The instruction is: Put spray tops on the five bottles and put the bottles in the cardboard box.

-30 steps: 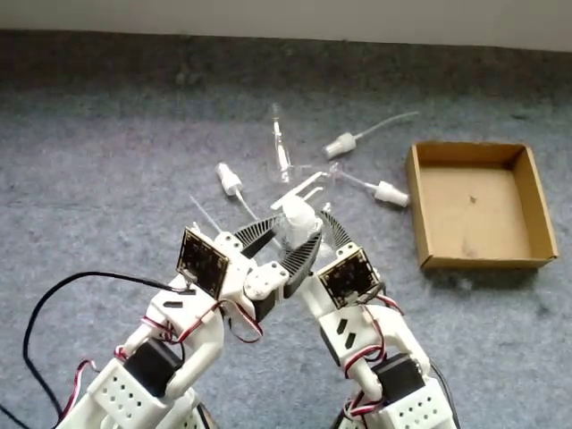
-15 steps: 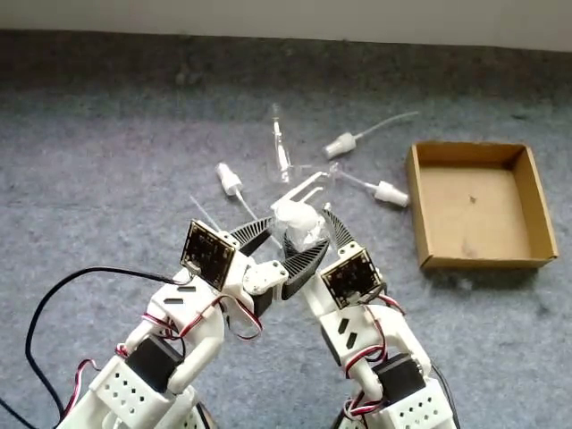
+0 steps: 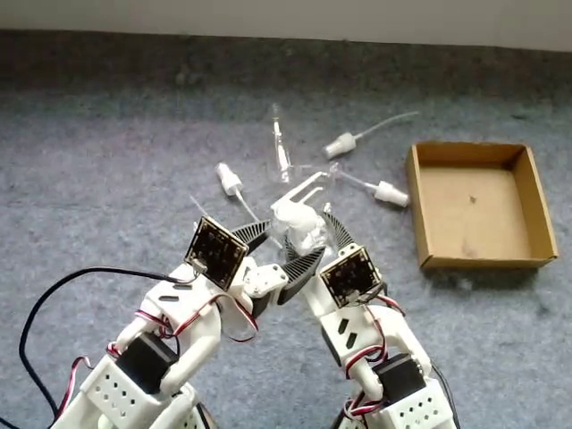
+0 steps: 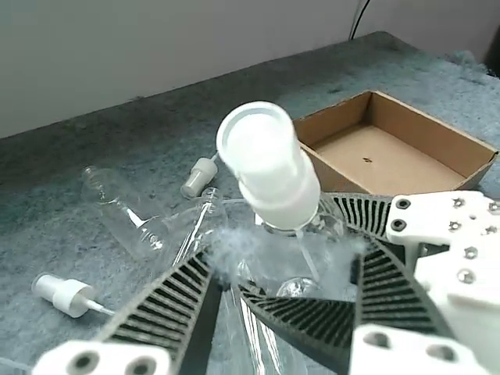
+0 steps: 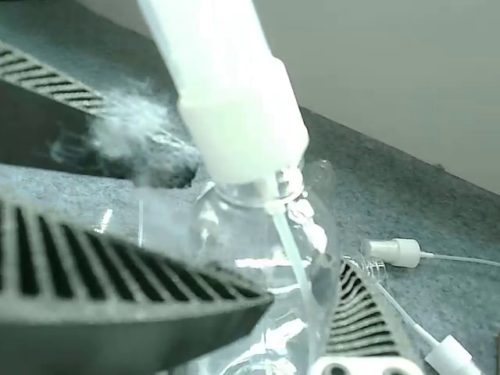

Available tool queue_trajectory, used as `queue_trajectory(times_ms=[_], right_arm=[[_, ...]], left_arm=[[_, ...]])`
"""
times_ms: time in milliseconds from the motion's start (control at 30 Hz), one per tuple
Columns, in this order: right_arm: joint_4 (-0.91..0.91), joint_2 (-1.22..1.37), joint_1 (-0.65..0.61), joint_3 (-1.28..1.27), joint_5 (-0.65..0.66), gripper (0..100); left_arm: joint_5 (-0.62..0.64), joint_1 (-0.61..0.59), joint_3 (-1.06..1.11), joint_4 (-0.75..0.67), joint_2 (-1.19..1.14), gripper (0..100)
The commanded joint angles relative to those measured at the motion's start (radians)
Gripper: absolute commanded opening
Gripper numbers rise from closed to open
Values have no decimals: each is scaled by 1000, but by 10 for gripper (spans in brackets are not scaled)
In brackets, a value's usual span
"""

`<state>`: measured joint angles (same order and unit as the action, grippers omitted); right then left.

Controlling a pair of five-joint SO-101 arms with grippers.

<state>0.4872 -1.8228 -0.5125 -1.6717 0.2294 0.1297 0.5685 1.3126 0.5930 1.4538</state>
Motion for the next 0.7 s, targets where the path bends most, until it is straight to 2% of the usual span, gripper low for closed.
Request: queue_trajectory(times_ms=[0, 233, 567, 667], right_arm=[[4, -15, 13, -143, -11, 91], [4, -15, 13, -143, -11, 91], [8, -16, 18, -143, -12, 91], [10, -16, 87, -143, -12, 91]], left_arm=[[-2, -85, -107, 68, 8, 204], [-2, -101, -243, 232, 8, 204], [-2, -110, -344, 601, 8, 201], [-2, -111, -343, 654, 8, 121]])
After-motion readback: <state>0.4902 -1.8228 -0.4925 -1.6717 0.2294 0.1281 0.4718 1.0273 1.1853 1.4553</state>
